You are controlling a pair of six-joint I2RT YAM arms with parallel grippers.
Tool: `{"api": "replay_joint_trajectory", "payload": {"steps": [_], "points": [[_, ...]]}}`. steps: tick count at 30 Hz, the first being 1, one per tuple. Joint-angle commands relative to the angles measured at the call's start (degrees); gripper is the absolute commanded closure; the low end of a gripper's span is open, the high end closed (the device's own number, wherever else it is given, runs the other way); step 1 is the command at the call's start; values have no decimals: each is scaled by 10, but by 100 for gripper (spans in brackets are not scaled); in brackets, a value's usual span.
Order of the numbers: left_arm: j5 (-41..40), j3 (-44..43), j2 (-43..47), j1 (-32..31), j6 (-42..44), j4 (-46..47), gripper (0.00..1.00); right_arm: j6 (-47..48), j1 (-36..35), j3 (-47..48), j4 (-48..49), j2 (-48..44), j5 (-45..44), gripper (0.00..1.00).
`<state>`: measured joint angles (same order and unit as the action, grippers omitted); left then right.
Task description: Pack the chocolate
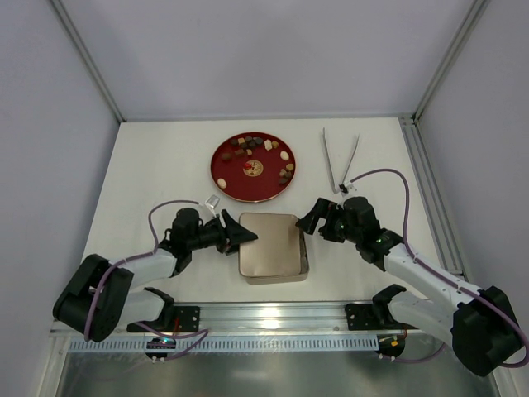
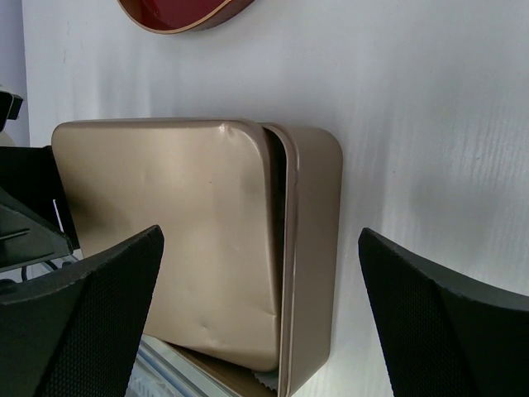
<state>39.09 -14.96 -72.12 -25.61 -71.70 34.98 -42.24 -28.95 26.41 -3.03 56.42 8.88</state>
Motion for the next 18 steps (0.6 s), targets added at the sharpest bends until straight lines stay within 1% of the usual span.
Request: {"api": "replay_joint_trajectory", "payload": {"steps": [1,4,10,12,18], "points": [[20,-15,29,8,30,-47,43,-1,-6,0,28,5,-13,0],[20,-22,38,12,45,-80,41,-1,-6,-2,27,5,-13,0],[31,-26,53,37,68,-138,41,-2,-7,-4,27,4,-14,0],[30,-28,61,42,76,-154,42,-2,-8,-4,43,5,-14,0],[18,-57,58,47,126,-242,43,-4,-9,-6,44,7,-16,1]]}}
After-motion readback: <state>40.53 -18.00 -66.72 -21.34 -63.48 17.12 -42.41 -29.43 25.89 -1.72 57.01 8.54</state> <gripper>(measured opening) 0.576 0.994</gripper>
